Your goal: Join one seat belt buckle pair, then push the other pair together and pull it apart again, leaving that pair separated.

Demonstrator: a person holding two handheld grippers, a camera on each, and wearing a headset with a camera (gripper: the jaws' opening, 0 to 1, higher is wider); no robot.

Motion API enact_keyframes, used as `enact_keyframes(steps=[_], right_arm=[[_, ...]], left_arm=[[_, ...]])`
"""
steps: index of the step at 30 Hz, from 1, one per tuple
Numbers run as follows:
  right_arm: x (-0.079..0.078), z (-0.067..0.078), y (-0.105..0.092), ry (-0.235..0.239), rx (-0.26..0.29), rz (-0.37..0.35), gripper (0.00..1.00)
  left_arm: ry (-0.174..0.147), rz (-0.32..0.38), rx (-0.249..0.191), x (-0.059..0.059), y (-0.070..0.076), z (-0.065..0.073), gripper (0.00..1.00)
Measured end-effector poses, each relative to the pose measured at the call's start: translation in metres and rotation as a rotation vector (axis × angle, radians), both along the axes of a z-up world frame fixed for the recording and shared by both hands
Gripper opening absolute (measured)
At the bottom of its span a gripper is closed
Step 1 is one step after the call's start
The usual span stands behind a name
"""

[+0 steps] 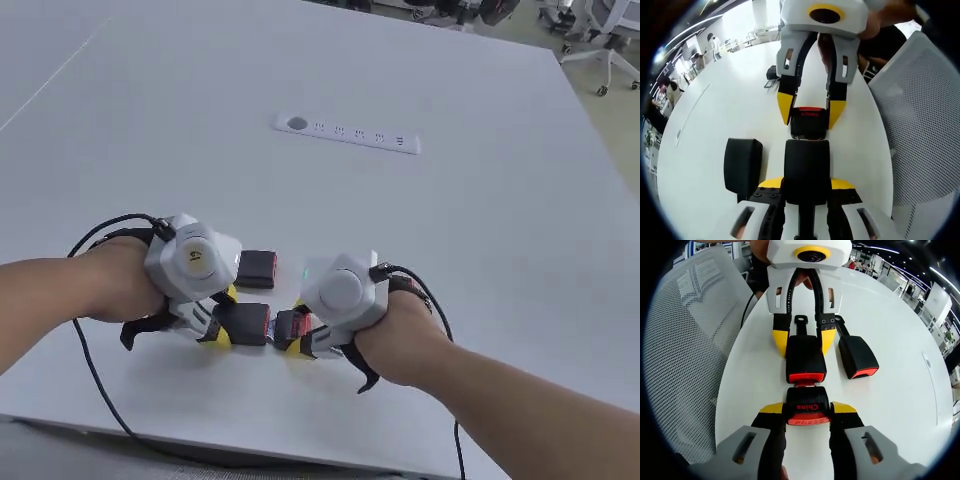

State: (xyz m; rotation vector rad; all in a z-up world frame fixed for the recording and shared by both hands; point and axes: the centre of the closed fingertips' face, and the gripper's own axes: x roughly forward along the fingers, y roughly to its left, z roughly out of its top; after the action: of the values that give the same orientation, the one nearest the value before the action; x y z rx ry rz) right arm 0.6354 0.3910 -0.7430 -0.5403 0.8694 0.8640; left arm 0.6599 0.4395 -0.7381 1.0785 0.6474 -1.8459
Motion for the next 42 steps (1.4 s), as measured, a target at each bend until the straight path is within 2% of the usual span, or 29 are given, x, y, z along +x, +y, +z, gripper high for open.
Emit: enact_keyframes(steps=[6, 16, 22, 30, 36, 42], right_arm=[[-0.0003, 0.0005, -0.0004, -0.016, 0.032, 0.001, 0.31], [-0.0006, 0.0016, 0.0006, -0.032, 0.053, -0.007, 0.32], [0.0000, 0.0012, -0.0001, -0.037, 0.070, -0.013, 0.33], [-0.0014, -0.0011, -0.0017, -0.007, 0.078, -0.025, 0.33], [-0.0023, -0.0035, -0.0033, 0.009, 0.076, -0.039, 0.34], [-0.0034, -0.0034, -0.0046, 0.013, 0.072, -0.058, 0.34]], left_arm=[[0.001, 0.003, -0.012, 0.0011, -0.0004, -0.0006, 0.31], [-0.003, 0.005, 0.013, 0.0041, -0.0008, -0.0027, 0.32], [0.002, 0.014, 0.009, 0.0075, -0.0006, -0.0058, 0.32], [-0.014, 0.008, 0.011, 0.0086, -0.0009, -0.0067, 0.33], [-0.015, 0.027, 0.035, 0.0090, -0.0010, -0.0083, 0.34], [-0.004, 0.050, 0.036, 0.0096, -0.0002, -0.0088, 0.34]])
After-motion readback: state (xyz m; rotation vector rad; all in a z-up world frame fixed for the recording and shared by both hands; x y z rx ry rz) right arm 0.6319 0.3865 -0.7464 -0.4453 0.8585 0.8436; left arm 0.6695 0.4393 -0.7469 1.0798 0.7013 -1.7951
